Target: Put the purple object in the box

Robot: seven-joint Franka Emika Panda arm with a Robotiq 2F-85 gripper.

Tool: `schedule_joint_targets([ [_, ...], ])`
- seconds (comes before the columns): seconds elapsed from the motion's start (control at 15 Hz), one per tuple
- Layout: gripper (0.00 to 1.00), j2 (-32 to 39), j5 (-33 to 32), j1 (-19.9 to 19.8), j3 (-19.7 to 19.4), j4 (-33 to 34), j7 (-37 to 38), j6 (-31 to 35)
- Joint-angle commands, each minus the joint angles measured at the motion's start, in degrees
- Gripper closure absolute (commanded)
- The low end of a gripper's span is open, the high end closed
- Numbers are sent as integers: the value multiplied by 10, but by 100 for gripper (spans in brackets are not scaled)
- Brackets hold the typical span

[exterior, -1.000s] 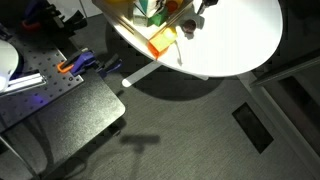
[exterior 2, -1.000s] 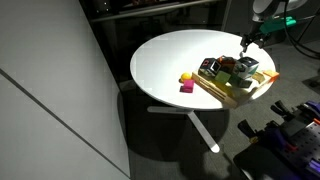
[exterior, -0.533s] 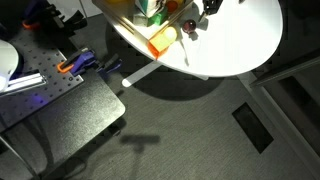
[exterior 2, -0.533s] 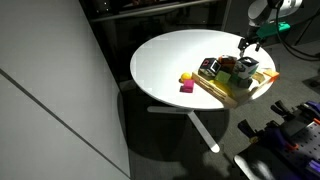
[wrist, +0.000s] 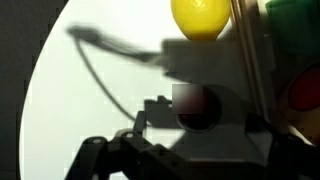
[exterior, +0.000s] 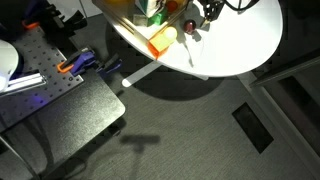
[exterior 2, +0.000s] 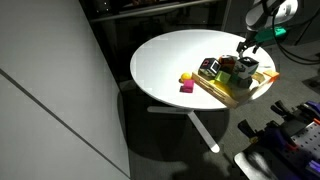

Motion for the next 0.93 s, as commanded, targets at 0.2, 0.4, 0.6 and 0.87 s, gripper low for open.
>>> schedule_joint_targets([
  [0.2, 0, 31, 20, -24, 19, 29, -43, 12],
  [0.4, 0, 40, 29, -33, 25, 35, -57, 15],
  [0.6, 0, 48, 35, -39, 28, 39, -66, 20],
  [0.87, 33, 58, 34, -38, 28, 40, -65, 27],
])
